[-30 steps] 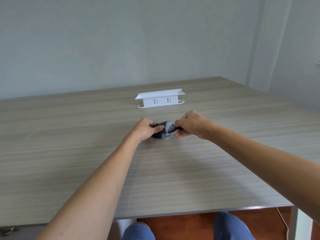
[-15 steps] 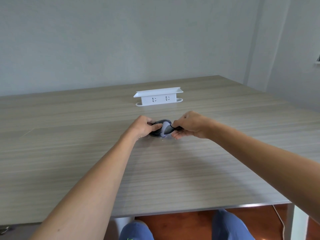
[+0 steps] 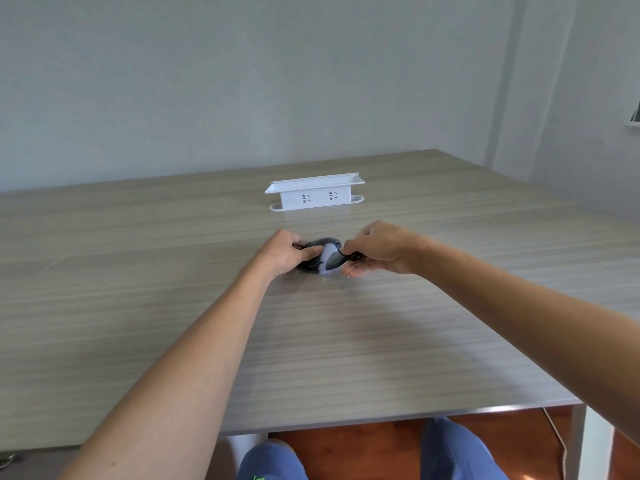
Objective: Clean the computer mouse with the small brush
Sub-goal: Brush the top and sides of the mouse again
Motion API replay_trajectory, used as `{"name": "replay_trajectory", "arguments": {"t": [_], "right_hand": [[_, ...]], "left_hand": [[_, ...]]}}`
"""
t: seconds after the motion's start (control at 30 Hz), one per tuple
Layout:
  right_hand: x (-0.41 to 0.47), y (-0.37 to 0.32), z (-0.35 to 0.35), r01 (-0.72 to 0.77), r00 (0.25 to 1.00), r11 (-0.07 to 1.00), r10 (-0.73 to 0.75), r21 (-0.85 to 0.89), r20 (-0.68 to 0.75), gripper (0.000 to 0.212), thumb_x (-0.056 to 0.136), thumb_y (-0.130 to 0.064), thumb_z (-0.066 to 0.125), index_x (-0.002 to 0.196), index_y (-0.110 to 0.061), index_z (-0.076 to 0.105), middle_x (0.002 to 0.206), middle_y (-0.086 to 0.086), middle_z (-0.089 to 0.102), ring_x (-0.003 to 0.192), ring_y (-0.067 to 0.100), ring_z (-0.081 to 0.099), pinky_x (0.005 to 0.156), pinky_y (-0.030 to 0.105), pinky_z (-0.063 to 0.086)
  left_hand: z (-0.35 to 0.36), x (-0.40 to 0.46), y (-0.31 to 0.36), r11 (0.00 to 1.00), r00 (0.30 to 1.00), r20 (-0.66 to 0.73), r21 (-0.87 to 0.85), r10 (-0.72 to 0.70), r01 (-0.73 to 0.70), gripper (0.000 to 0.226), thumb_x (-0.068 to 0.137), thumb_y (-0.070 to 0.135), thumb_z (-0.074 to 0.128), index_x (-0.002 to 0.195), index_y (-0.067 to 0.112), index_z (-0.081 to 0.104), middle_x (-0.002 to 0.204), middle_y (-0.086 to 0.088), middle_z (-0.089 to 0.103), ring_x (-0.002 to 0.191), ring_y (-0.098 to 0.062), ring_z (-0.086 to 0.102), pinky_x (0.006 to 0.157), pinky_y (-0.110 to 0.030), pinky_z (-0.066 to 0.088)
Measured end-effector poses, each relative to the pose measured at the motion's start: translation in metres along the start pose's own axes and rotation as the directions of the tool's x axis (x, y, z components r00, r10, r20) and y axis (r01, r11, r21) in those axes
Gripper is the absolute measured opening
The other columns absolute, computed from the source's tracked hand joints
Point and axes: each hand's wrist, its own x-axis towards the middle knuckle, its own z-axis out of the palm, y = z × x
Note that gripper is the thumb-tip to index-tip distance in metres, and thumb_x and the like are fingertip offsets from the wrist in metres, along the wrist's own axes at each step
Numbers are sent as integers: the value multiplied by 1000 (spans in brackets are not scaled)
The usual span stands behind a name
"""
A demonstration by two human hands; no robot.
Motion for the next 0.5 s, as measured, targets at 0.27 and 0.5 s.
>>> {"name": "replay_trajectory", "arguments": {"t": [0.27,0.5], "right_hand": [[2,-1,-2,55,997,995,-59,-86,-49,20,94,-2,61,93,11,76,88,20,78,71,27,75,79,29,64],[1,-6,-5,51,995,994,-59,-97,-78,28,96,-3,56,77,-1,77,84,18,79,71,25,74,81,28,63]], "left_hand": [[-1,-2,1,1000,1000,4,3,19,-19,29,91,29,75,109,7,79,105,-10,79,90,-18,67,99,-37,51],[0,-3,1,1000,1000,6,-25,6,-5,31,90,29,76,113,9,78,106,-7,79,103,-21,72,102,-36,50]]}}
